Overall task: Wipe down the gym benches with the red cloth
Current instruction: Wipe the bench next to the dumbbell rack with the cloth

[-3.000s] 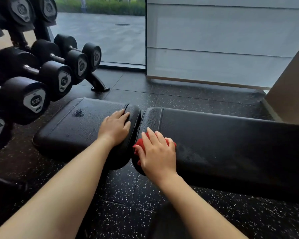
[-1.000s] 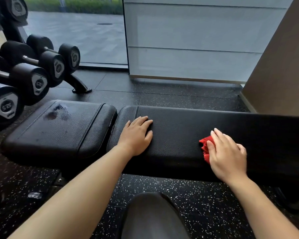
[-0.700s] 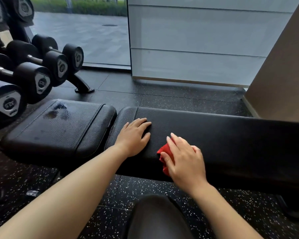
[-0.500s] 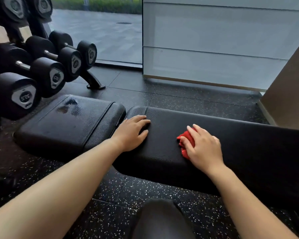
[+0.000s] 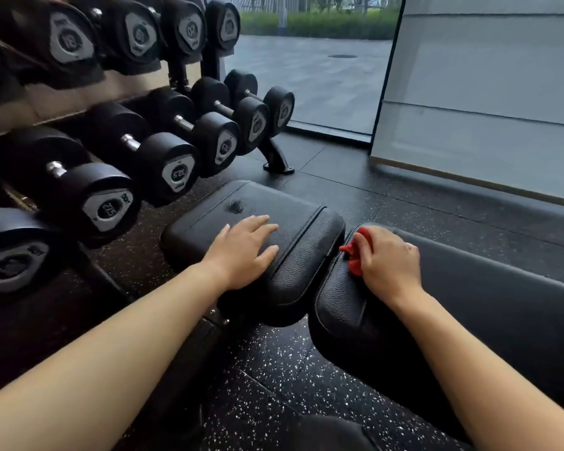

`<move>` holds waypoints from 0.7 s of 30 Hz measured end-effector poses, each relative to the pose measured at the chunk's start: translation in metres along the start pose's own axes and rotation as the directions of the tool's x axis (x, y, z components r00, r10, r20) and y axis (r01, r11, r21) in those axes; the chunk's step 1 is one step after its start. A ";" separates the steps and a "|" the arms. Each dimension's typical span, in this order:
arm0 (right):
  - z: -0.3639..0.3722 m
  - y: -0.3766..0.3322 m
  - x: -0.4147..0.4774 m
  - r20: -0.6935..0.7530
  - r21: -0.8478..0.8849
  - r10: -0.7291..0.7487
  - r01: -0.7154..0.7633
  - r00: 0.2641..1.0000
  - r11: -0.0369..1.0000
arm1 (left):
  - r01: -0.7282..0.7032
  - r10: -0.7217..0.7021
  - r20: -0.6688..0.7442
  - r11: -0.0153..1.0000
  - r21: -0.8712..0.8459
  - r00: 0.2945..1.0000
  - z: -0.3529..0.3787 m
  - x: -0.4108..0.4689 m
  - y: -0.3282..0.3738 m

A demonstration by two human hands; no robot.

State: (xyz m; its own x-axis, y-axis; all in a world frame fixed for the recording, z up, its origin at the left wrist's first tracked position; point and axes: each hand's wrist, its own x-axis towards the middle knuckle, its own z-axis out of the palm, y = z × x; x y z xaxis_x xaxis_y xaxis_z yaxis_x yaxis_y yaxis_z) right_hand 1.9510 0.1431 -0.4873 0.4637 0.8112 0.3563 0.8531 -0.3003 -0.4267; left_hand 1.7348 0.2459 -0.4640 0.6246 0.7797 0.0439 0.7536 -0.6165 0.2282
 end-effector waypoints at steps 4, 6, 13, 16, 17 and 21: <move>0.019 -0.047 0.015 -0.036 0.213 -0.120 0.125 0.992 0.969 | 0.087 -0.087 0.003 0.996 0.002 0.996 0.002 0.003 -0.022; 0.031 -0.069 0.024 -0.007 0.250 -0.186 0.181 0.983 0.951 | 0.114 -0.115 -0.007 0.993 -0.031 0.993 0.004 0.011 -0.027; 0.052 -0.069 0.021 0.318 -0.041 -0.089 0.107 0.944 0.993 | 0.128 -0.133 -0.048 0.988 -0.089 0.990 0.014 0.043 -0.043; 0.061 -0.081 0.037 0.348 -0.116 -0.035 0.080 0.937 0.990 | 0.151 -0.156 -0.039 0.982 -0.113 0.987 0.017 0.063 -0.043; 0.064 -0.083 0.045 0.345 -0.142 -0.027 0.080 0.938 0.987 | 0.156 -0.160 -0.030 0.983 -0.092 0.987 0.018 0.068 -0.043; 0.074 -0.083 0.076 0.353 -0.149 0.001 0.055 0.936 0.987 | 0.174 -0.174 -0.030 0.984 -0.026 0.984 0.023 0.079 -0.044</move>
State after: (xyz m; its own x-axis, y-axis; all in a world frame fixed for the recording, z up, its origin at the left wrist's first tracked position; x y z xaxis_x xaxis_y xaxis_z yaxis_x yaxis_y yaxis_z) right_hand 1.8972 0.2667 -0.4867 0.3504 0.9358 0.0395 0.9035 -0.3266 -0.2776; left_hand 1.7560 0.3322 -0.4930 0.4772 0.8782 0.0329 0.8450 -0.4688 0.2574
